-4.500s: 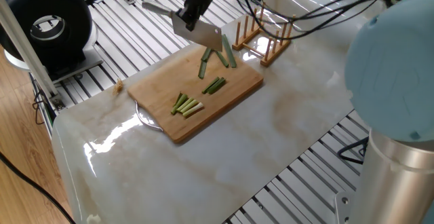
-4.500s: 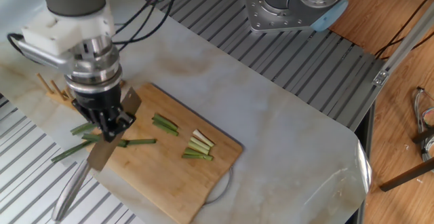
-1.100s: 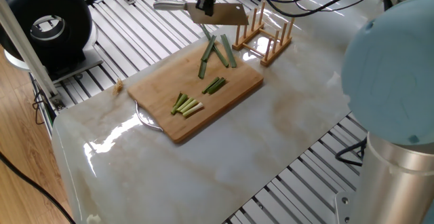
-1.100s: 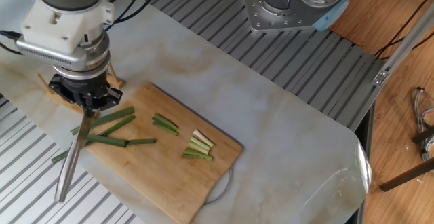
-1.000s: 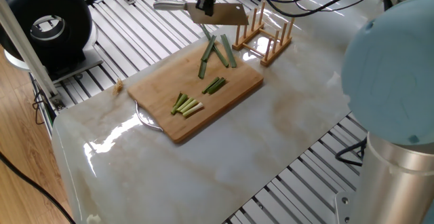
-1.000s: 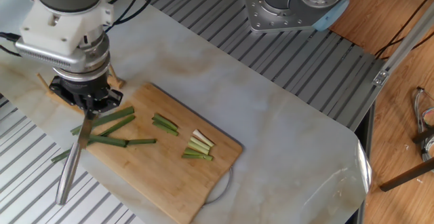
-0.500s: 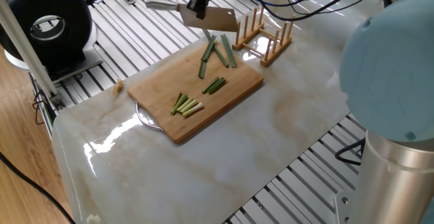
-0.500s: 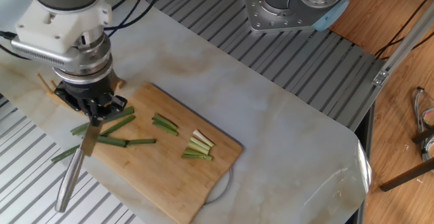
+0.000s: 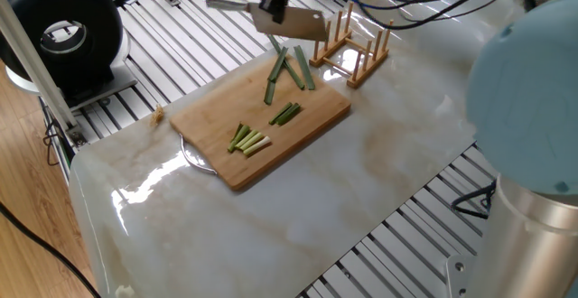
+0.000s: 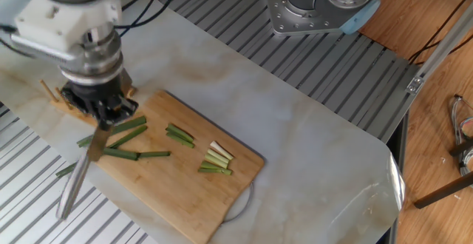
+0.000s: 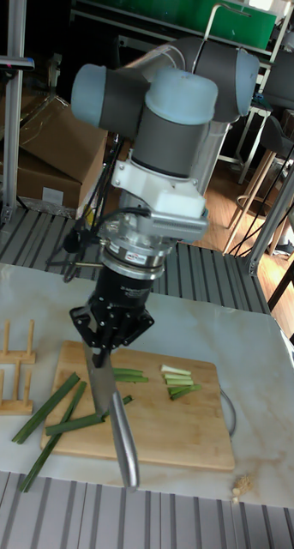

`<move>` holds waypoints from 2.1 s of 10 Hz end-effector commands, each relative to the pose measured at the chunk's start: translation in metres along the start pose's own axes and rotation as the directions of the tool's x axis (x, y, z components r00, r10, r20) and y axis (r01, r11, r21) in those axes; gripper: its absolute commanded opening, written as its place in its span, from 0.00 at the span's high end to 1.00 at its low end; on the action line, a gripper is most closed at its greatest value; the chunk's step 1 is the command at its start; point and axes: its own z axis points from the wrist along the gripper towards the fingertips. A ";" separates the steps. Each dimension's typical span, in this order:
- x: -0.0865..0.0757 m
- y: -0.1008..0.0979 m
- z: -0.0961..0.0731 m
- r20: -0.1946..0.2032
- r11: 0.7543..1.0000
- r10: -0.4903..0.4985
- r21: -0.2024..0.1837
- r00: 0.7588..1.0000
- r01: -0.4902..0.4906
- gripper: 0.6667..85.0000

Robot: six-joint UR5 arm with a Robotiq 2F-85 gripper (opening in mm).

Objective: Chop the green garlic

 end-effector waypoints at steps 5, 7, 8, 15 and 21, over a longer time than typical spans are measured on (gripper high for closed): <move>0.035 -0.061 -0.021 0.088 0.998 -0.022 0.061 0.996 0.017 0.99; 0.033 -0.071 -0.018 0.155 0.997 -0.014 0.075 0.988 0.002 0.99; 0.037 -0.071 -0.019 0.154 0.997 -0.006 0.074 0.988 -0.005 0.99; 0.038 -0.070 -0.019 0.167 0.987 0.146 0.038 0.975 -0.154 0.99; 0.057 -0.089 -0.009 0.198 0.990 0.127 0.030 0.972 -0.135 0.99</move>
